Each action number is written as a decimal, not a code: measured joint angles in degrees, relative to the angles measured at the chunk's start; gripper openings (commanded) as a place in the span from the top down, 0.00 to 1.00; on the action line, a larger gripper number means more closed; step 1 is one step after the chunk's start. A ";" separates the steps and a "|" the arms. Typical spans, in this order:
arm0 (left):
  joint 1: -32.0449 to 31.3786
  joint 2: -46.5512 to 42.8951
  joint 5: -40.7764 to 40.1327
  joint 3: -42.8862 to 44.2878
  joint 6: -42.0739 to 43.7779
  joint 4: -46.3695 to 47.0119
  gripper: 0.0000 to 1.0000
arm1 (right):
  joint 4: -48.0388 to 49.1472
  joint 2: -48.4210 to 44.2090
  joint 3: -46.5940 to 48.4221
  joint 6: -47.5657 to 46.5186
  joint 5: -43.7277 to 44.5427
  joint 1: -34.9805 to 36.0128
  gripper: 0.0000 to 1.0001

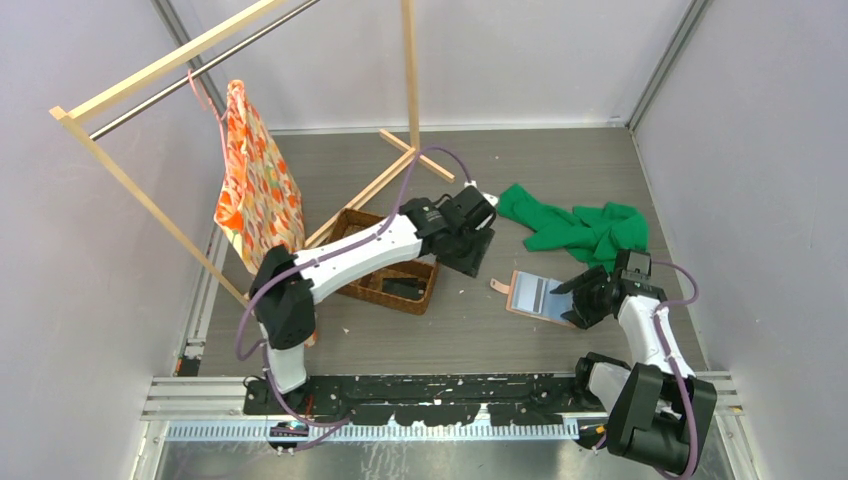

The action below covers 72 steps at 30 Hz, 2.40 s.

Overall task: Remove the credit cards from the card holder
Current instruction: Place the credit card in the storage box, then remove the credit card from the card holder.

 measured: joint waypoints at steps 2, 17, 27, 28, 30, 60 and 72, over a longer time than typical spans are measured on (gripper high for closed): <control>-0.07 2.14 6.29 -0.90 -2.32 3.50 0.57 | -0.98 -0.90 0.00 -0.28 0.11 0.00 0.40; -0.04 16.94 29.51 0.68 -16.76 23.37 0.59 | -4.33 -1.64 5.51 -2.32 0.50 3.43 0.63; -0.04 21.90 33.75 0.83 -23.61 31.82 0.60 | 1.64 7.17 6.36 -1.27 -0.07 9.66 0.74; -0.02 22.27 33.75 0.96 -23.76 32.04 0.60 | 2.16 7.50 6.03 -1.14 0.02 9.66 0.74; 0.13 22.91 33.75 1.31 -23.85 32.30 0.61 | 2.93 7.87 5.38 -0.87 0.55 9.66 0.75; 1.27 27.63 35.30 3.61 -24.65 33.07 0.64 | 1.49 7.89 4.33 -0.52 10.99 9.66 0.92; 1.31 29.00 38.88 4.83 -25.24 36.11 0.64 | 1.86 7.91 3.74 -0.33 10.97 9.66 0.91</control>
